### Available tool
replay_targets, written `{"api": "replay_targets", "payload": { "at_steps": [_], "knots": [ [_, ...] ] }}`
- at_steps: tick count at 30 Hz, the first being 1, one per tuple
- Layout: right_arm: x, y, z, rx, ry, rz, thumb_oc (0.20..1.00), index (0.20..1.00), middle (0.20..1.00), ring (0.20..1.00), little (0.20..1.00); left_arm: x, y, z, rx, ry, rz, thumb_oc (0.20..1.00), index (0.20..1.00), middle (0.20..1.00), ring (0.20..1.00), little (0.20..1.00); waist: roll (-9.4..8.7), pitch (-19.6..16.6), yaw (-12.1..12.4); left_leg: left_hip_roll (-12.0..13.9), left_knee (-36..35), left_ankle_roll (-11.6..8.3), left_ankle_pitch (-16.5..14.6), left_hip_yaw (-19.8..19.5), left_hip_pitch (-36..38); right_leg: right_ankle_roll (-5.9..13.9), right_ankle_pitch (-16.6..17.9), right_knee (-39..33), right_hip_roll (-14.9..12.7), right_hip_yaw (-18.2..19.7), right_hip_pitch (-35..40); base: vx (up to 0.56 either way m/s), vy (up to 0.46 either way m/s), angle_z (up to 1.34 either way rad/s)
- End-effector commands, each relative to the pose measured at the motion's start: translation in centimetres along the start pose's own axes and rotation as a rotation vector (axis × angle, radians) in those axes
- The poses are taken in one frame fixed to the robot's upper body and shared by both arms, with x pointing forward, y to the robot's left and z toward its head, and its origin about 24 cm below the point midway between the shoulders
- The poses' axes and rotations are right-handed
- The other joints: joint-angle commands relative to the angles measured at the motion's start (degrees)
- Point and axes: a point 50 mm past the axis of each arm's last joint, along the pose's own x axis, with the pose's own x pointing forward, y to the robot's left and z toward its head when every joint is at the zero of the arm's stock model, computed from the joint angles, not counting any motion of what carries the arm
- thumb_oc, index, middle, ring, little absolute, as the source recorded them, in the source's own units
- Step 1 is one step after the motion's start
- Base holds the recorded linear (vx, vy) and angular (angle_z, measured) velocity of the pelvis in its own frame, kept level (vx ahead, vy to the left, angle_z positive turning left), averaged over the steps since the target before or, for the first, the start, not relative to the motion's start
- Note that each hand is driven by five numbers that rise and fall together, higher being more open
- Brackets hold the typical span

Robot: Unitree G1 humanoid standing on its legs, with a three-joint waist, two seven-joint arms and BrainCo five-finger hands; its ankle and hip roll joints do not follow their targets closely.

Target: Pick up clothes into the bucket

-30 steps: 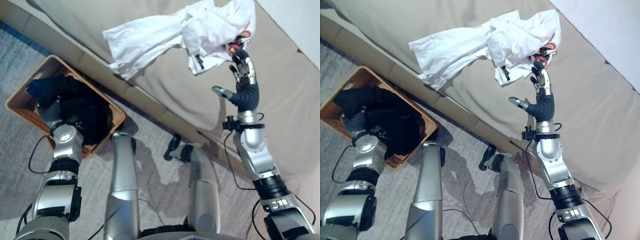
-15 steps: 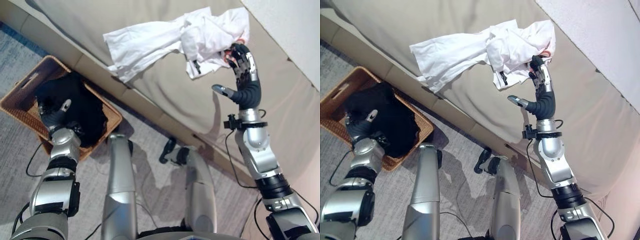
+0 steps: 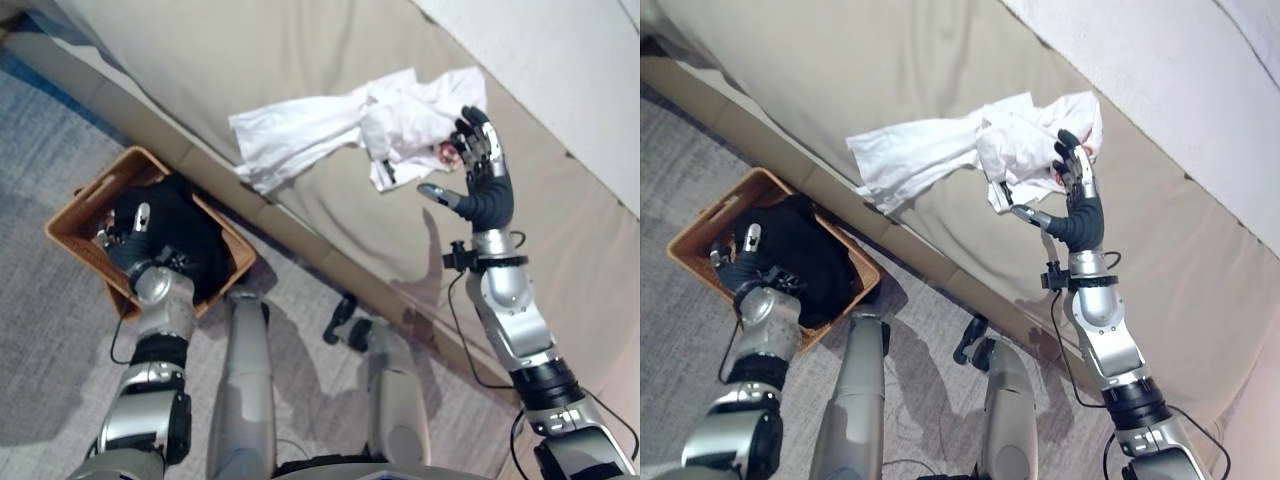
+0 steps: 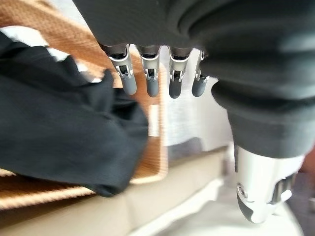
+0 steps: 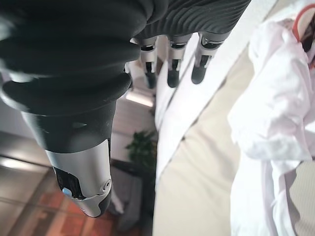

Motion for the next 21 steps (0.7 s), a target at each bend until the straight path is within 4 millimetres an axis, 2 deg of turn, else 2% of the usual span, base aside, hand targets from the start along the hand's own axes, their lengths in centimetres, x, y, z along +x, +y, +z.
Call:
{"api": "replay_targets", "payload": {
  "at_steps": [1,2,4,5,6,8,10,11,12,15,17,18,21],
  "knots": [
    [-0.4,-1.7,0.5,-0.052,-0.032,-0.064,1.0,1.0,1.0,1.0,1.0,-1.1,-0.2,1.1,0.031,-0.142,-0.033,1.0,1.0,1.0,1.0,1.0,2.97,-3.5,0.5,1.3,-2.8,1.17,0.0,-0.3,0.8,3.82,8.9,-5.2,-1.0,1.3,0.2,0.04,-0.036,0.02],
    [-0.5,-2.1,0.4,-0.067,-0.025,-0.077,1.0,1.0,1.0,1.0,1.0,-1.9,-0.5,1.9,0.039,-0.202,-0.092,1.0,1.0,1.0,1.0,1.0,3.56,-3.7,0.9,1.2,-4.4,1.09,0.5,0.0,2.4,3.87,9.1,-6.2,-1.1,1.1,1.7,0.11,-0.052,0.07],
    [-0.7,-2.4,0.2,-0.083,-0.015,-0.083,1.0,1.0,1.0,1.0,1.0,-2.5,-0.6,2.2,0.044,-0.225,-0.13,1.0,1.0,1.0,1.0,1.0,3.9,-3.7,1.1,1.2,-5.3,1.06,0.8,0.0,3.6,3.97,9.4,-7.1,-1.1,0.9,2.9,-0.01,-0.003,0.08],
    [-0.8,-2.8,0.0,-0.102,-0.004,-0.097,1.0,1.0,1.0,1.0,1.0,-3.4,-0.9,2.9,0.087,-0.285,-0.213,1.0,1.0,1.0,1.0,1.0,4.66,-3.8,1.7,1.1,-6.7,1.31,2.9,0.3,4.6,3.53,11.4,-8.7,-1.5,0.1,4.0,-0.06,0.02,0.03],
    [-0.8,-2.8,0.0,-0.102,-0.003,-0.098,1.0,1.0,1.0,1.0,1.0,-3.5,-0.9,2.9,0.088,-0.285,-0.213,1.0,1.0,1.0,1.0,1.0,4.67,-3.8,1.8,1.1,-6.9,1.31,2.9,0.3,4.8,3.53,11.4,-8.8,-1.5,0.1,4.2,-0.06,0.021,0.01],
    [-0.9,-2.9,-0.5,-0.124,0.014,-0.091,1.0,1.0,1.0,1.0,1.0,-4.1,-1.0,3.2,0.192,-0.36,-0.277,1.0,1.0,1.0,1.0,1.0,5.16,-3.9,2.2,1.4,-8.3,1.23,3.2,0.8,6.8,3.65,11.7,-9.9,-1.4,0.2,5.7,0.02,-0.001,0.0],
    [-1.0,-2.9,-1.7,-0.167,0.062,-0.068,1.0,1.0,1.0,1.0,1.0,-5.1,-1.2,3.8,0.327,-0.483,-0.373,1.0,1.0,1.0,1.0,1.0,5.39,-4.6,2.8,1.7,-10.3,1.4,3.4,1.4,9.9,3.87,12.1,-11.2,-1.4,0.8,7.9,0.05,-0.005,-0.05],
    [-1.0,-2.9,-1.7,-0.167,0.062,-0.068,1.0,1.0,1.0,1.0,1.0,-5.1,-1.2,3.8,0.327,-0.483,-0.373,1.0,1.0,1.0,1.0,1.0,5.38,-4.5,2.8,1.7,-10.4,1.4,3.5,1.5,10.1,3.87,12.1,-11.3,-1.4,0.8,8.1,0.06,-0.02,-0.1],
    [-1.4,-3.4,-3.1,-0.206,0.127,-0.074,1.0,1.0,1.0,1.0,1.0,-6.0,-1.5,3.8,0.381,-0.527,-0.476,1.0,1.0,1.0,1.0,1.0,5.79,-5.2,2.9,1.5,-11.2,1.3,3.6,1.8,11.7,4.01,12.2,-12.2,-1.9,0.6,10.0,0.05,-0.013,-0.06],
    [-1.5,-3.4,-4.1,-0.201,0.167,-0.086,1.0,1.0,1.0,1.0,1.0,-6.7,-1.7,3.4,0.379,-0.512,-0.553,1.0,1.0,1.0,1.0,1.0,6.41,-5.7,2.4,1.3,-12.2,1.28,3.7,2.0,13.4,4.17,12.5,-13.2,-2.1,0.6,11.6,0.02,-0.001,-0.02],
    [-1.5,-3.3,-5.0,-0.195,0.21,-0.092,1.0,1.0,1.0,1.0,1.0,-7.2,-2.2,2.6,0.376,-0.461,-0.645,1.0,1.0,1.0,1.0,1.0,7.02,-6.7,2.1,1.2,-13.1,1.3,3.8,2.4,15.0,4.3,12.9,-14.4,-2.2,1.0,13.0,0.05,0.038,-0.05],
    [-1.6,-2.9,-6.1,-0.187,0.259,-0.089,1.0,1.0,1.0,1.0,1.0,-7.6,-2.5,1.5,0.395,-0.404,-0.721,1.0,1.0,1.0,1.0,1.0,7.62,-7.7,1.5,1.3,-14.3,1.38,3.9,3.0,16.7,4.49,13.5,-15.7,-2.4,1.5,14.3,0.06,0.057,-0.13],
    [-1.7,-2.8,-7.2,-0.203,0.314,-0.082,1.0,1.0,1.0,1.0,1.0,-8.8,-3.5,0.4,0.444,-0.381,-0.868,1.0,1.0,1.0,1.0,1.0,8.45,-9.1,0.5,1.4,-15.8,1.49,4.0,3.9,19.3,4.73,14.1,-17.7,-2.6,2.4,16.3,0.05,0.052,-0.17]
  ]
}}
